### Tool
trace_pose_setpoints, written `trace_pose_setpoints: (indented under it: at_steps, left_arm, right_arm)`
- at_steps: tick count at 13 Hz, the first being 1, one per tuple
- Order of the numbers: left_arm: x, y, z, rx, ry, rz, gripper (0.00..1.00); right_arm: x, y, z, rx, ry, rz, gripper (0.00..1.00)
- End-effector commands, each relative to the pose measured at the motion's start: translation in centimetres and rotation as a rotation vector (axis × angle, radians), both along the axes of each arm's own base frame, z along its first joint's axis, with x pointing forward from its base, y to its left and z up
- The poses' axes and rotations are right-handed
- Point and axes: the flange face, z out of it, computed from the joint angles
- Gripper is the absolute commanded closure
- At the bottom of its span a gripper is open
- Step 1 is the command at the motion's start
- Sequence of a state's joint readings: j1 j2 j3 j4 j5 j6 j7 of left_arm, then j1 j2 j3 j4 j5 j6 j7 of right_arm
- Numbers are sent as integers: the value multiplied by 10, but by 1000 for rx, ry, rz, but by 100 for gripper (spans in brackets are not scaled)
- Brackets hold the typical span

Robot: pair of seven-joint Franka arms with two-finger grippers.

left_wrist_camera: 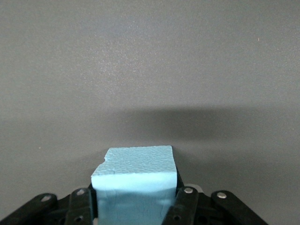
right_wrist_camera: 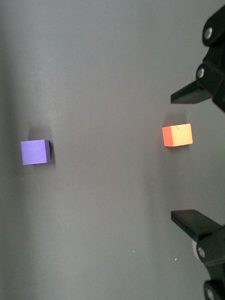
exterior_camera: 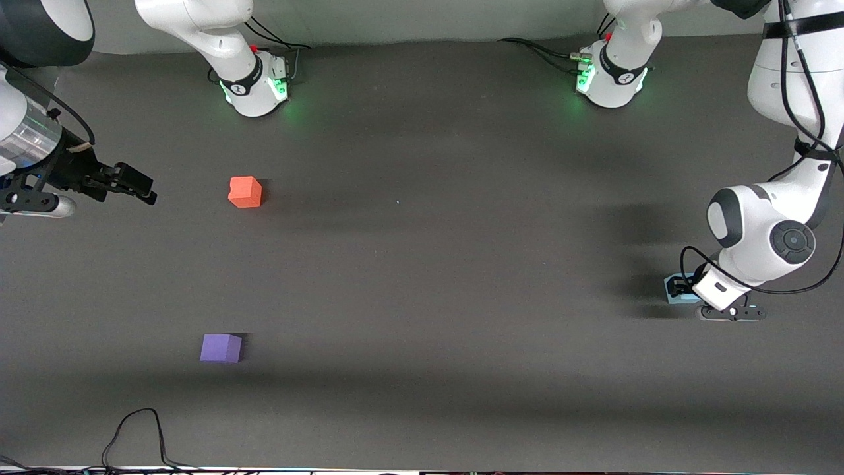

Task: Place blue block between orange and purple blocks
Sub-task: 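Carry the blue block with the left gripper toward the table's middle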

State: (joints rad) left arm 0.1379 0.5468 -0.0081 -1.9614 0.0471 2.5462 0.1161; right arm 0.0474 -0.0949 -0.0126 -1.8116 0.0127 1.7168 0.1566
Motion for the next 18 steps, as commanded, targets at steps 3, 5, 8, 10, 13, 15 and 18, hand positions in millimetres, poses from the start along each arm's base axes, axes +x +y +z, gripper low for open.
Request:
trace_pose_setpoints:
  at_steps: [3,5,8,10,13,15,18]
  left_arm:
    - [14,2,45,5,28,5,59]
    - [22,-5,104,4,114,-7,59]
    - [22,-55,169,-1,185,-6,59]
    - [22,-138,202,22,208,44,59]
    - [2,-299,221,37,174,148,59]
    - [-22,-402,210,10,165,183,59]
    - [-61,-531,179,-49,101,191,59]
  right_arm:
    - [-3,-3,2,4,-28,12,0]
    - [-1,-6,4,2,-41,7,0]
    - [-1,-5,4,4,-42,7,0]
    - [-2,-6,3,2,-40,9,0]
    - [-2,-5,3,4,-40,10,0]
    - [-2,-5,4,4,-43,9,0]
    - [-1,-6,4,4,-45,7,0]
